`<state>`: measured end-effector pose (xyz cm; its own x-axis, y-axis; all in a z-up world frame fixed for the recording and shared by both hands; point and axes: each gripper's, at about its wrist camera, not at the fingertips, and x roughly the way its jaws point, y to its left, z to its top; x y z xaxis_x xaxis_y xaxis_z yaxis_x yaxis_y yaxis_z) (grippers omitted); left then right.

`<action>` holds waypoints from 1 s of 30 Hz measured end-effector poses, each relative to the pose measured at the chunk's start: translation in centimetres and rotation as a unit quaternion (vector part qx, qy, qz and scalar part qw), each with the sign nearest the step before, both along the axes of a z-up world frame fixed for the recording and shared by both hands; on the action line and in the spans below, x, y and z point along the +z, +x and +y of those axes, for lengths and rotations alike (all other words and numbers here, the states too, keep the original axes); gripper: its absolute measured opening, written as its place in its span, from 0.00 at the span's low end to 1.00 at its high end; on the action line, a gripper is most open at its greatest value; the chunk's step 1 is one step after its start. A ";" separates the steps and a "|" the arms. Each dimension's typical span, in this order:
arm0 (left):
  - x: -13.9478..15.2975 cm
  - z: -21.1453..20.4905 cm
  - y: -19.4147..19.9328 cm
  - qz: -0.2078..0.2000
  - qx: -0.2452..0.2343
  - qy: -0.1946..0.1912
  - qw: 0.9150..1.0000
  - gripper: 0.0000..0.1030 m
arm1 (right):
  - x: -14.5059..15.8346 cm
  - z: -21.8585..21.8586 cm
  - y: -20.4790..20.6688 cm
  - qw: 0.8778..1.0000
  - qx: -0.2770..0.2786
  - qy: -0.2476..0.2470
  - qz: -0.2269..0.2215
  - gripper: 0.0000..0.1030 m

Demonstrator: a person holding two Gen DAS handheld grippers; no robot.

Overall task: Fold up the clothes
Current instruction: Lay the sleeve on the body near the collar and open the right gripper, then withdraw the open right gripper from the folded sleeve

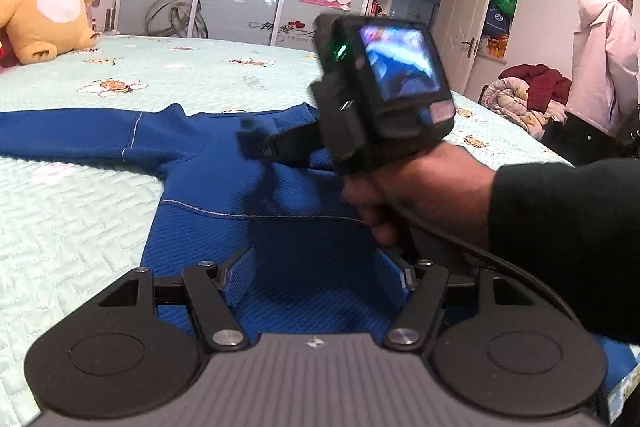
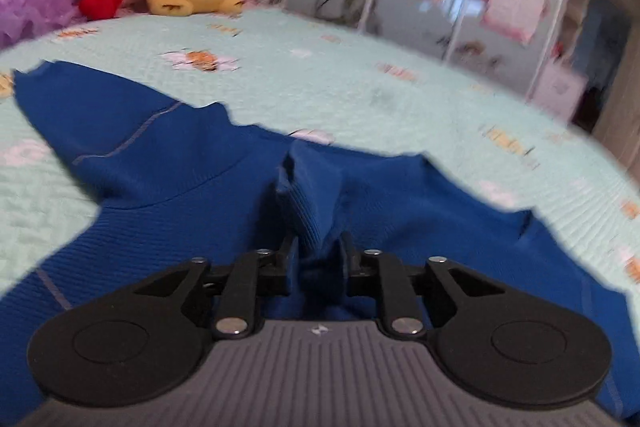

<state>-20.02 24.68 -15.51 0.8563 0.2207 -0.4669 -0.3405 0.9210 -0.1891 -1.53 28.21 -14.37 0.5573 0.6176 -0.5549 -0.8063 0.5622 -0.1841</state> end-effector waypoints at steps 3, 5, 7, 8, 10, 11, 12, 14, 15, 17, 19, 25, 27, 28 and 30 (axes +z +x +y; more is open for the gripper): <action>-0.3 0.3 0.1 0.005 0.003 -0.003 1.000 0.67 | 1.5 -2.0 -0.7 0.999 0.005 0.038 0.014 0.44; -0.5 0.4 0.1 0.007 0.003 -0.003 1.000 0.67 | 2.5 -4.6 -1.1 0.996 -0.017 0.082 0.011 0.44; -0.5 0.4 0.1 0.008 0.001 -0.001 1.000 0.67 | 3.0 -7.5 -0.6 0.994 -0.057 0.093 0.002 0.44; -0.6 0.3 0.1 0.009 0.000 0.000 1.000 0.67 | 3.0 -9.0 -0.3 0.993 -0.079 0.092 -0.005 0.44; -0.7 0.2 0.2 0.013 -0.001 0.003 1.000 0.67 | 2.0 -12.3 1.3 0.990 -0.127 0.068 -0.009 0.43; -0.8 0.1 0.2 0.015 -0.001 0.004 1.000 0.67 | 1.4 -14.0 2.6 0.985 -0.161 0.055 -0.003 0.43; -0.9 0.1 0.2 0.018 -0.001 0.004 1.000 0.67 | 0.8 -15.7 3.8 0.980 -0.196 0.042 0.003 0.43; -1.1 0.0 0.3 0.023 -0.002 0.004 1.000 0.67 | -0.4 -19.2 6.1 0.964 -0.261 0.030 0.027 0.39; -1.1 -0.1 0.4 0.026 -0.003 0.004 1.000 0.67 | -0.6 -20.4 6.9 0.959 -0.275 0.043 0.046 0.32; -1.3 -0.2 0.5 0.029 -0.004 0.006 1.000 0.67 | 0.0 -21.2 6.5 0.958 -0.277 0.062 0.045 0.22; -1.4 -0.2 0.8 0.031 -0.004 0.007 0.999 0.67 | 0.9 -21.2 5.7 0.959 -0.267 0.086 0.035 0.23; -1.6 -0.3 0.9 0.034 -0.008 0.008 0.999 0.67 | -0.2 -21.1 6.2 0.956 -0.280 0.060 0.060 0.23; -1.5 -0.3 0.8 0.035 -0.008 0.008 0.999 0.67 | -0.6 -21.8 5.5 0.956 -0.282 0.064 0.048 0.17; -1.5 -0.3 0.9 0.036 -0.007 0.006 0.999 0.67 | -0.5 -21.7 4.7 0.958 -0.277 0.069 0.035 0.22; -1.6 -0.2 1.1 0.043 -0.003 0.002 0.999 0.68 | -0.8 -20.7 3.3 0.964 -0.261 0.052 0.005 0.41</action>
<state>-18.92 24.49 -17.07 0.8138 0.2180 -0.5387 -0.3506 0.9234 -0.1559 1.72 7.54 -15.18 0.8023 0.3064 -0.5123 -0.4096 0.9069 -0.0990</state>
